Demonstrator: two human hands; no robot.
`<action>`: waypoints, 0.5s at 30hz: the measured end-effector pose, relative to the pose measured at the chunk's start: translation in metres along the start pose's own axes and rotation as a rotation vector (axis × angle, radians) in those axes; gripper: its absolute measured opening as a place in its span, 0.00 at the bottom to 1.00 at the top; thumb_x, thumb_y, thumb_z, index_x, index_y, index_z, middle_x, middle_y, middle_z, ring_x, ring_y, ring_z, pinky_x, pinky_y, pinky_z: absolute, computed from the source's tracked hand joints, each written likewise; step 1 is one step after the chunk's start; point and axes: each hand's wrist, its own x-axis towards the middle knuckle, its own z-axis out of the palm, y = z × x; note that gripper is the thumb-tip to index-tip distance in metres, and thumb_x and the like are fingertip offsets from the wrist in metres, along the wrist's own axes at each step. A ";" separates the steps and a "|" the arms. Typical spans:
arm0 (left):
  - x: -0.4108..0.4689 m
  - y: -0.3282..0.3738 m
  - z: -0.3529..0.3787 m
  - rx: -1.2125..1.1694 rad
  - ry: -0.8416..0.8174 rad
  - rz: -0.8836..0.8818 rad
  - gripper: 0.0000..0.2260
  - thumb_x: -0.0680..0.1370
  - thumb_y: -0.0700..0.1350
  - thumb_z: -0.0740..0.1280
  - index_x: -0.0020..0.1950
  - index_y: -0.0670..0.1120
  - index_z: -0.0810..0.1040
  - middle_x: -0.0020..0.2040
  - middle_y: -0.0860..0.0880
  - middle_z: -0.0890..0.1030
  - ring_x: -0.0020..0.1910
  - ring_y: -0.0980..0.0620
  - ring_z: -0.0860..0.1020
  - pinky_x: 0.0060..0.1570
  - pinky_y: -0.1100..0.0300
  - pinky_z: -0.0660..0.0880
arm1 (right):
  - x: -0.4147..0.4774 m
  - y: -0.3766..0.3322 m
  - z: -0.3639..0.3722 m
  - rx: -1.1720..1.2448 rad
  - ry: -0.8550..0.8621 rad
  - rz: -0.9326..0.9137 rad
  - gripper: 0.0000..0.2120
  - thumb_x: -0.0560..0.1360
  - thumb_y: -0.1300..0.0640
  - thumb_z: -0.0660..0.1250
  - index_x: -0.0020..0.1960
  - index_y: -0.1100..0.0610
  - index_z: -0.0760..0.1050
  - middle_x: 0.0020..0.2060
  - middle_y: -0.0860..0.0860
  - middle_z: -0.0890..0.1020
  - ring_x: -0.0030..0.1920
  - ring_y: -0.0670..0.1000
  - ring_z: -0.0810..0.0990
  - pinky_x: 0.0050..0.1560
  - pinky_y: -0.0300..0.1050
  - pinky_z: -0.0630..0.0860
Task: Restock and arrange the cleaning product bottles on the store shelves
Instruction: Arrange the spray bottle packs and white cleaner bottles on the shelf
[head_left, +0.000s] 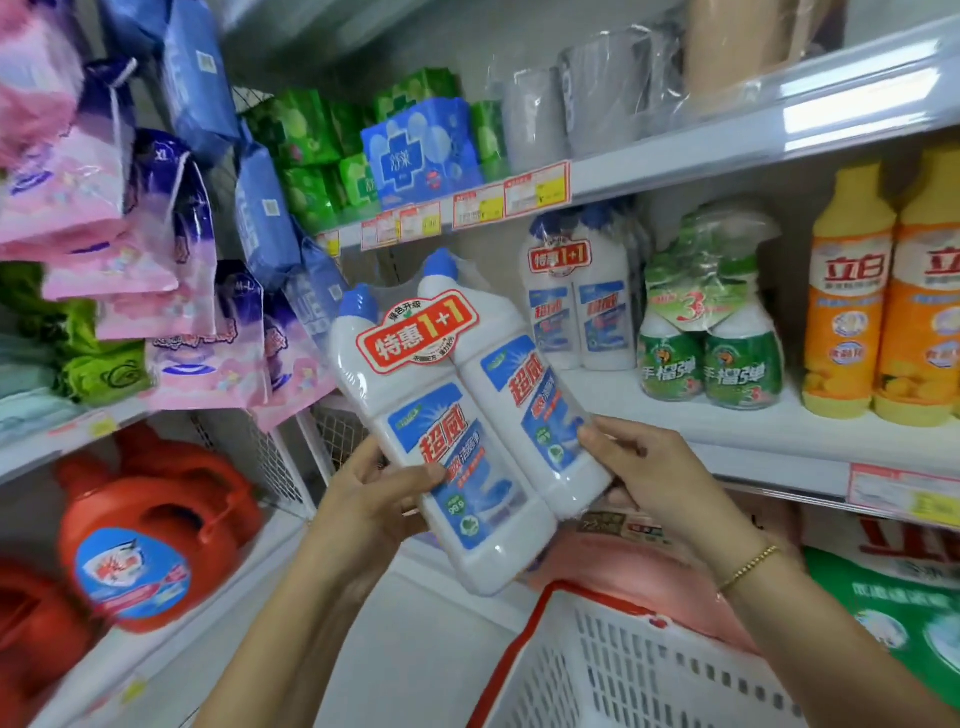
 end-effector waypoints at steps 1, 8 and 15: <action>0.001 -0.002 0.000 -0.026 0.052 0.003 0.29 0.55 0.41 0.77 0.56 0.41 0.77 0.51 0.41 0.84 0.46 0.41 0.84 0.40 0.48 0.82 | 0.002 0.003 0.007 -0.044 0.005 -0.023 0.11 0.74 0.57 0.69 0.57 0.51 0.79 0.46 0.48 0.86 0.44 0.43 0.84 0.48 0.46 0.82; 0.009 -0.015 0.010 -0.246 0.384 0.109 0.15 0.70 0.32 0.69 0.54 0.44 0.77 0.47 0.45 0.85 0.42 0.47 0.84 0.32 0.57 0.79 | -0.009 0.033 0.086 -0.805 -0.088 -0.347 0.47 0.66 0.44 0.76 0.75 0.39 0.51 0.76 0.42 0.43 0.75 0.45 0.55 0.73 0.38 0.57; 0.006 0.001 0.020 0.011 0.288 0.363 0.28 0.65 0.34 0.77 0.63 0.46 0.74 0.54 0.49 0.83 0.51 0.52 0.83 0.45 0.60 0.79 | 0.002 0.029 0.095 -0.391 0.101 -0.438 0.35 0.62 0.54 0.71 0.66 0.35 0.67 0.64 0.38 0.74 0.60 0.36 0.74 0.56 0.30 0.71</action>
